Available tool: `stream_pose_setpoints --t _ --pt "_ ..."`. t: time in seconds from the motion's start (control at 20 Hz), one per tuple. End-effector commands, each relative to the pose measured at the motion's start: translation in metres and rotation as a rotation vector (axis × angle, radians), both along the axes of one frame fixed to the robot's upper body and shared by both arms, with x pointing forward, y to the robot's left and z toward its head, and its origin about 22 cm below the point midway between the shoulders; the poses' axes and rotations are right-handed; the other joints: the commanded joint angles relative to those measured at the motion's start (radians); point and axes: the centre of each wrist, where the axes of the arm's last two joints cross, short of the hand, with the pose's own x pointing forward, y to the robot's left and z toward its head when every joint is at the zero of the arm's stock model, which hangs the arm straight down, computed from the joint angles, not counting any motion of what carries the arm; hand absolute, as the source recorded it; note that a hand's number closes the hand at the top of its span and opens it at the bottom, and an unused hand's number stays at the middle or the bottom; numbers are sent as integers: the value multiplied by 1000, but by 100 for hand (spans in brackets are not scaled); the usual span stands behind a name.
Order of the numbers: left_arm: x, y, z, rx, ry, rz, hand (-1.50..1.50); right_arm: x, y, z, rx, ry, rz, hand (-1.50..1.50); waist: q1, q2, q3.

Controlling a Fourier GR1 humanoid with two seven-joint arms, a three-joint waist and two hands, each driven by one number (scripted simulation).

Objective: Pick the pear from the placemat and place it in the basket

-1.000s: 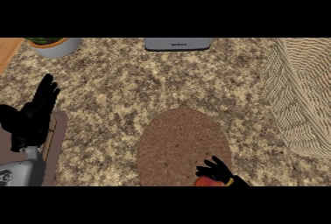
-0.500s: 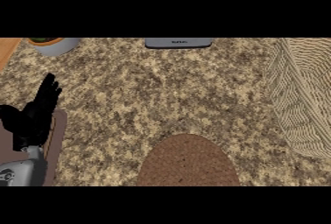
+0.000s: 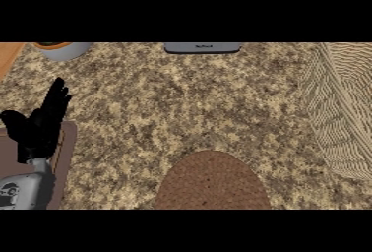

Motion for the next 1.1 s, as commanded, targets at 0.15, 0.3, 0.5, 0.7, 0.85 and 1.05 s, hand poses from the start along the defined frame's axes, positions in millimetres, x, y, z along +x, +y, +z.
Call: stream_pose_setpoints --t 0.15,0.3,0.5,0.7,0.85,1.05 --pt "14 -3 13 -15 1 -10 0 12 9 72 110 -9 -126 150 13 6 0" --pt "6 -3 8 -10 4 -12 0 24 9 84 151 -19 -196 150 24 6 0" --pt "0 -15 7 -14 -9 -37 0 53 5 101 97 -37 -264 150 44 9 0" --pt "-2 -15 6 -2 13 -25 0 72 3 118 47 -39 -318 150 34 4 1" --pt "0 -20 4 -9 -15 -47 0 112 4 131 -25 -88 -392 150 48 8 0" --pt "1 -4 9 -9 -6 -36 0 143 2 125 -88 -78 -387 150 29 3 1"
